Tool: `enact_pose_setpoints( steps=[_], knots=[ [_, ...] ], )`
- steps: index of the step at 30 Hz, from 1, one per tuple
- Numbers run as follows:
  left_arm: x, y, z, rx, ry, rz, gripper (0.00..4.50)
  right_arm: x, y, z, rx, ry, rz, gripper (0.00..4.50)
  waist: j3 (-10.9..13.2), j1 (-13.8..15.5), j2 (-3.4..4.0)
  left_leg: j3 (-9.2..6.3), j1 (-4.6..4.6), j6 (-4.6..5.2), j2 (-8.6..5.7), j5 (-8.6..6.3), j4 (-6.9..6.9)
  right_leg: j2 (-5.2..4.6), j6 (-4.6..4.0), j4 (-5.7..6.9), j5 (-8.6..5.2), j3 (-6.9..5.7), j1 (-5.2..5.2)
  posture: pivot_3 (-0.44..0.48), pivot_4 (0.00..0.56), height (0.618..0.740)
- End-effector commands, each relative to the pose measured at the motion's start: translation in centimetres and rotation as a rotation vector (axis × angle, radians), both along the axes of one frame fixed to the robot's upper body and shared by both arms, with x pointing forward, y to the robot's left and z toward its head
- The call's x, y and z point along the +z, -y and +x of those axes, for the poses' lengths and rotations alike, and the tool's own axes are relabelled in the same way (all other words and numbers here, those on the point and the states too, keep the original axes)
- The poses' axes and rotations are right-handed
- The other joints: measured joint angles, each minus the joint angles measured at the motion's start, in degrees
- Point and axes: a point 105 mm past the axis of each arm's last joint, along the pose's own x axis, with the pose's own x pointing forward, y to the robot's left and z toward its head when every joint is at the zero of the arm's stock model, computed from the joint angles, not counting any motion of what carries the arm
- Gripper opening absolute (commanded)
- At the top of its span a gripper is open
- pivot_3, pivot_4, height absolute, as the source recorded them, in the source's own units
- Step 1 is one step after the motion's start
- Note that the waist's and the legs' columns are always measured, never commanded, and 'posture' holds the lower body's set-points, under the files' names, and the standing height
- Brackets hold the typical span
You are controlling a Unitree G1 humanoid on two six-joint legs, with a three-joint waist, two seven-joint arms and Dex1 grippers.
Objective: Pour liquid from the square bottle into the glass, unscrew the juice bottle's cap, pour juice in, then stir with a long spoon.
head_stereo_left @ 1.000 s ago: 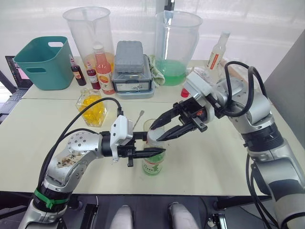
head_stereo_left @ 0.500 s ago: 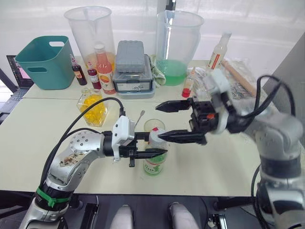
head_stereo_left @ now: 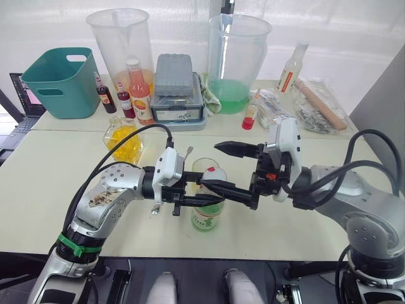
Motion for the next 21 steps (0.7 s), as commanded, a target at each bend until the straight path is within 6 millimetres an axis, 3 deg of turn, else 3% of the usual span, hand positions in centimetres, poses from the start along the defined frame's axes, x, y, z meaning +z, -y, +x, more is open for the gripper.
enact_pose_setpoints(
  steps=[1, 6, 10, 11, 12, 14, 21],
  knots=[
    [-1.0, 0.0, 0.7, 0.043, -0.007, 0.053, 1.47, 0.3, -0.3, -1.1, 0.035, 0.021, -0.005, 4.48, 0.0, 0.0, 0.0, 0.0, 0.0, 0.0, 0.0, 0.0, 0.0, 0.0, 0.0, 0.0, 0.0, 0.0, 0.0, 0.0, 0.15, 0.739],
    [-1.0, 0.1, 0.7, 0.054, -0.004, 0.052, 1.47, 0.1, -0.3, -0.9, 0.051, -0.01, -0.006, 4.48, 0.0, 0.0, 0.0, 0.0, 0.0, 0.0, 0.0, 0.0, 0.0, 0.0, -0.01, -0.02, -0.01, 0.0, 0.01, 0.0, 0.15, 0.739],
    [-0.9, 0.0, 0.7, 0.059, -0.003, 0.051, 1.47, 0.0, -0.3, -0.6, 0.052, -0.022, -0.005, 2.9, 0.0, 0.0, 0.0, 0.0, 0.0, 0.0, 0.0, 0.0, 0.0, 0.0, -0.01, -0.02, -0.01, 0.0, 0.01, 0.0, 0.15, 0.739],
    [-0.9, 0.0, 0.7, 0.06, -0.003, 0.05, 1.47, -0.1, -0.3, -0.6, 0.054, -0.025, -0.007, 2.76, 0.0, 0.0, 0.0, 0.0, 0.0, 0.0, 0.0, 0.0, 0.0, 0.0, -0.01, -0.02, -0.01, 0.0, 0.01, 0.0, 0.15, 0.739],
    [-0.9, 0.0, 0.7, 0.061, -0.003, 0.05, 1.47, -0.2, -0.3, -0.6, 0.056, -0.027, -0.008, 2.27, 0.0, 0.0, 0.0, 0.0, 0.0, 0.0, 0.0, 0.0, 0.0, 0.0, -0.01, -0.02, -0.01, 0.0, 0.01, 0.0, 0.15, 0.739],
    [-0.9, 0.0, 0.7, 0.063, -0.003, 0.05, 1.47, -0.2, -0.3, -0.6, 0.063, -0.03, -0.009, 1.75, 0.0, 0.0, -0.01, 0.0, 0.0, 0.0, 0.0, 0.0, 0.0, 0.0, -0.01, -0.02, 0.0, 0.0, 0.01, 0.0, 0.15, 0.739],
    [-1.0, -0.2, 0.7, 0.092, 0.001, 0.049, 1.47, -0.9, -0.7, -0.9, 0.224, 0.0, -0.104, 1.73, 0.0, 0.0, -0.01, 0.01, 0.03, 0.0, 0.0, 0.0, 0.0, 0.0, -0.01, -0.04, -0.01, 0.0, 0.03, 0.0, 0.15, 0.739]
  ],
)
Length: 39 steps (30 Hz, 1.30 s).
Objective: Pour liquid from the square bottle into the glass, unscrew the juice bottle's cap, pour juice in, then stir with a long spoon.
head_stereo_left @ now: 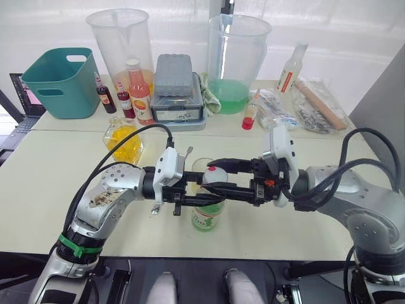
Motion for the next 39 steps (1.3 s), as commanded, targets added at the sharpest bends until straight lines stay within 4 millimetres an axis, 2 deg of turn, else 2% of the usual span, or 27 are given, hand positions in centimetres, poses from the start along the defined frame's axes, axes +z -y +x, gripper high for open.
enact_pose_setpoints(
  steps=[1, 5, 9, 12, 14, 19, 20, 25, 28, 36, 39],
  knots=[
    [-1.0, -0.3, 0.7, 0.081, 0.002, 0.049, 1.47, -0.2, -0.4, -0.7, 0.154, 0.044, -0.055, 1.73, 0.0, 0.0, 0.0, -0.01, 0.0, 0.0, 0.0, 0.0, 0.0, 0.0, 0.0, 0.0, 0.0, -0.01, 0.01, 0.0, 0.15, 0.739],
    [-1.1, -0.5, 0.5, 0.107, 0.005, 0.056, 1.47, -0.8, -1.0, -0.5, 0.412, 0.109, -0.16, 1.73, 0.0, -0.4, 0.02, 0.01, 0.03, 0.0, 0.01, 0.0, 0.02, 0.0, 0.01, 0.0, 0.0, 0.0, 0.01, 0.0, 0.15, 0.739],
    [-1.2, -1.0, 0.4, 0.147, 0.017, 0.061, 1.47, -0.6, -1.2, 1.7, 0.592, 0.122, -0.264, 1.73, 0.0, -0.6, 0.02, 0.1, 0.13, 0.0, 0.05, 0.0, 0.02, 0.01, 0.03, 0.0, 0.01, 0.01, 0.03, 0.0, 0.15, 0.739],
    [-1.2, -1.3, 0.5, 0.18, 0.03, 0.063, 1.47, 0.1, -1.3, 2.7, 0.659, 0.157, -0.299, 1.73, 0.0, -0.4, 0.02, 0.05, 0.17, 0.0, 0.06, 0.0, 0.01, 0.02, 0.27, 0.08, 0.15, -0.02, 0.07, 0.0, 0.15, 0.739],
    [-1.2, -1.3, 0.5, 0.19, 0.032, 0.058, 1.47, 1.0, -1.3, 2.9, 0.683, 0.141, -0.29, 2.75, 0.0, -0.4, 0.02, 0.04, 0.13, 0.0, 0.06, 0.0, 0.0, 0.03, 0.31, 0.08, 0.18, -0.03, 0.05, 0.0, 0.15, 0.739],
    [-1.2, -1.3, 0.3, 0.195, 0.03, 0.05, 1.47, 2.8, -0.9, 2.1, 0.706, 0.112, -0.234, 4.47, 0.0, -0.3, 0.02, 0.01, 0.01, 0.0, 0.04, 0.0, 0.0, 0.02, 0.32, 0.12, 0.2, -0.03, -0.06, 0.0, 0.15, 0.739],
    [-1.2, -1.3, 0.3, 0.196, 0.03, 0.05, 1.47, 2.9, -0.7, 1.9, 0.704, 0.105, -0.223, 4.49, 0.0, -0.3, 0.02, 0.01, 0.02, 0.0, 0.04, 0.0, 0.0, 0.02, 0.32, 0.13, 0.2, -0.03, -0.06, 0.0, 0.15, 0.739],
    [-1.4, -1.1, 0.1, 0.173, 0.024, 0.046, 1.47, 3.4, 0.6, 0.7, 0.584, 0.073, -0.149, 4.49, 0.0, -0.1, 0.02, 0.0, 0.0, 0.0, 0.03, 0.0, 0.0, 0.02, 0.33, 0.12, 0.2, -0.03, -0.05, 0.0, 0.15, 0.739],
    [-1.5, -0.9, 0.2, 0.157, 0.019, 0.043, 1.47, 3.4, 0.8, 0.5, 0.454, 0.089, -0.096, 4.49, 0.0, -0.1, 0.02, -0.01, 0.01, 0.0, 0.03, 0.0, 0.0, 0.02, 0.31, 0.12, 0.19, -0.03, -0.06, 0.0, 0.15, 0.739],
    [-1.9, -0.2, 0.8, 0.086, -0.003, 0.032, 1.47, 1.4, 0.6, 0.4, 0.017, 0.084, 0.004, 4.49, 0.0, 0.5, 0.0, -0.01, -0.01, -0.01, 0.01, 0.0, 0.03, 0.02, 0.23, 0.06, 0.13, -0.02, -0.02, 0.0, 0.15, 0.739],
    [-1.9, -0.1, 0.8, 0.061, -0.003, 0.037, 1.47, 1.2, 0.7, 0.1, -0.049, 0.078, 0.013, 4.49, 0.0, 0.6, 0.0, 0.03, -0.05, -0.01, -0.01, 0.01, 0.03, -0.01, 0.09, 0.01, 0.05, 0.01, -0.04, 0.0, 0.15, 0.739]
  ],
)
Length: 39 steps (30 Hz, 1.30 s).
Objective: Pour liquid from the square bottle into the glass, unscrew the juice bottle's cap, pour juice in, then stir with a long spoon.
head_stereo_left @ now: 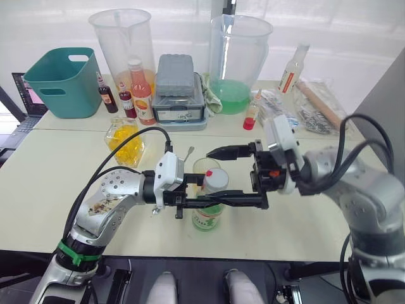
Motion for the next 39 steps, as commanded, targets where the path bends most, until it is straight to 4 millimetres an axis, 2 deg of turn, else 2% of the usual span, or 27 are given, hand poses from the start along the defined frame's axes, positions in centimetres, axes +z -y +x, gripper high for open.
enact_pose_setpoints(
  steps=[1, 4, 9, 21, 39],
  knots=[
    [-1.6, -0.3, 0.9, 0.032, -0.024, 0.065, 1.47, 1.4, 0.2, -0.4, -0.083, 0.067, 0.037, 4.49, 0.0, 0.0, 0.0, 0.03, 0.02, 0.0, 0.0, 0.0, 0.01, -0.01, -0.06, 0.0, -0.03, 0.01, 0.0, 0.0, 0.15, 0.739],
    [-1.5, -0.1, 1.3, 0.022, -0.021, 0.066, 1.47, 1.2, 0.1, -0.4, -0.122, 0.057, 0.05, 4.49, 0.0, 0.1, 0.0, 0.01, 0.06, 0.0, 0.01, 0.0, 0.01, -0.01, -0.08, 0.0, -0.04, 0.0, 0.03, 0.0, 0.15, 0.739],
    [-1.5, 0.2, 1.4, 0.007, -0.022, 0.067, 1.47, 0.8, 0.2, -0.7, -0.136, 0.045, 0.067, 3.09, 0.0, 0.4, -0.01, 0.02, 0.02, 0.0, 0.0, 0.0, 0.01, -0.02, -0.07, -0.05, -0.05, 0.01, 0.04, 0.0, 0.15, 0.739],
    [-1.5, 0.0, 1.4, 0.033, -0.015, 0.058, 1.47, 0.0, 0.4, -1.7, -0.086, 0.019, 0.057, 3.09, 0.0, 0.6, -0.01, 0.02, 0.03, 0.0, 0.0, 0.0, 0.01, -0.03, -0.08, -0.09, -0.05, 0.01, 0.07, 0.0, 0.15, 0.739],
    [-1.3, -0.3, 1.3, 0.05, -0.01, 0.062, 1.47, 1.3, -0.2, -1.4, -0.061, 0.042, 0.114, 3.09, 0.0, 0.5, -0.01, 0.02, 0.02, 0.0, 0.01, 0.0, 0.01, -0.02, -0.08, -0.09, -0.05, 0.01, 0.04, 0.0, 0.15, 0.739]
  ],
)
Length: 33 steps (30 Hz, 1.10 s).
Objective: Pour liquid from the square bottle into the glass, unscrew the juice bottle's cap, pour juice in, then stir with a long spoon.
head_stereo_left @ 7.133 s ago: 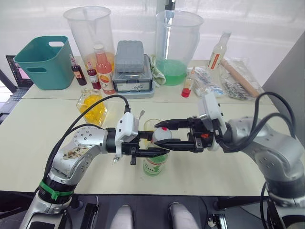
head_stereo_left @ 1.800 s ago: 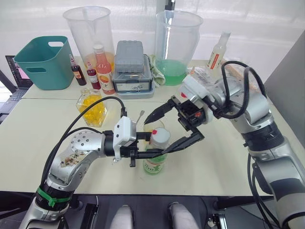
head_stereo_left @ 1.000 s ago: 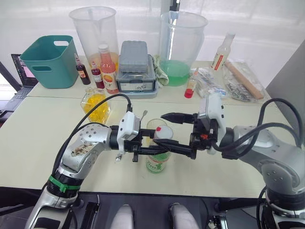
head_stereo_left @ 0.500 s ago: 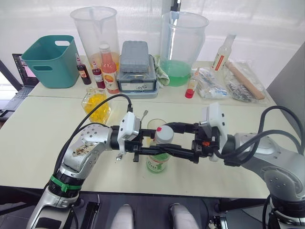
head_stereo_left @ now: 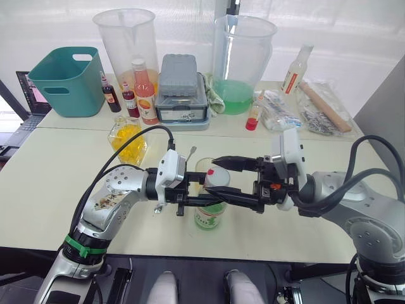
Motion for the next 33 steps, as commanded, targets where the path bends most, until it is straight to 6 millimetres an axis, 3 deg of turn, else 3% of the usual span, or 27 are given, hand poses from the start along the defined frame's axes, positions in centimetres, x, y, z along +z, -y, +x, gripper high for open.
enact_pose_setpoints(
  steps=[1, 2, 7, 16, 22, 29, 33],
  knots=[
    [-1.3, -0.6, 1.1, 0.085, -0.014, 0.071, 1.47, 1.0, -0.2, -0.3, 0.012, 0.039, 0.024, 3.09, 0.0, 0.0, 0.0, 0.0, 0.0, 0.0, 0.0, 0.0, 0.0, 0.0, 0.0, 0.0, 0.0, 0.0, 0.0, 0.0, 0.15, 0.739],
    [-1.3, -0.5, 1.1, 0.085, -0.014, 0.071, 1.47, 1.1, -0.2, -0.2, 0.013, 0.04, 0.026, 3.09, 0.0, 0.0, 0.0, 0.0, 0.0, 0.0, 0.0, 0.0, 0.0, 0.0, 0.0, 0.0, 0.0, 0.0, 0.0, 0.0, 0.15, 0.739],
    [-1.2, -0.5, 1.2, 0.088, -0.01, 0.072, 1.47, 1.2, -0.2, 0.0, 0.013, 0.042, 0.017, 1.64, 0.0, 0.0, 0.0, 0.0, 0.0, 0.0, 0.0, 0.0, 0.0, 0.0, 0.0, 0.0, 0.0, 0.0, 0.0, 0.0, 0.15, 0.739],
    [-0.9, -0.5, 1.1, 0.099, -0.002, 0.07, 1.47, 0.5, -0.4, 0.3, 0.065, 0.015, -0.044, 1.63, 0.0, -0.1, 0.0, 0.0, 0.0, 0.0, 0.0, 0.0, 0.0, 0.0, 0.0, 0.0, 0.0, 0.0, -0.01, 0.0, 0.15, 0.739],
    [-1.0, -0.8, 0.9, 0.124, -0.001, 0.068, 1.47, 0.1, -0.5, -0.1, 0.204, -0.004, -0.095, 1.63, 0.0, -0.1, 0.0, 0.0, 0.01, 0.0, 0.01, 0.0, 0.0, 0.0, 0.0, 0.0, 0.0, 0.0, 0.0, 0.0, 0.15, 0.739],
    [-1.4, -1.2, 0.5, 0.158, -0.008, 0.069, 1.47, 0.5, 0.0, 1.8, 0.467, -0.009, -0.195, 1.63, 0.0, -0.7, 0.0, 0.02, 0.06, 0.0, 0.03, 0.0, -0.02, 0.01, 0.0, 0.02, 0.0, -0.02, 0.01, 0.0, 0.15, 0.739],
    [-1.4, -1.3, 0.3, 0.184, -0.004, 0.068, 1.47, 0.7, -0.3, 2.9, 0.532, 0.023, -0.226, 1.63, 0.0, -0.9, 0.01, 0.01, 0.04, 0.0, 0.03, 0.0, -0.02, 0.01, 0.06, 0.03, 0.04, -0.03, 0.01, 0.0, 0.15, 0.739]
  ],
)
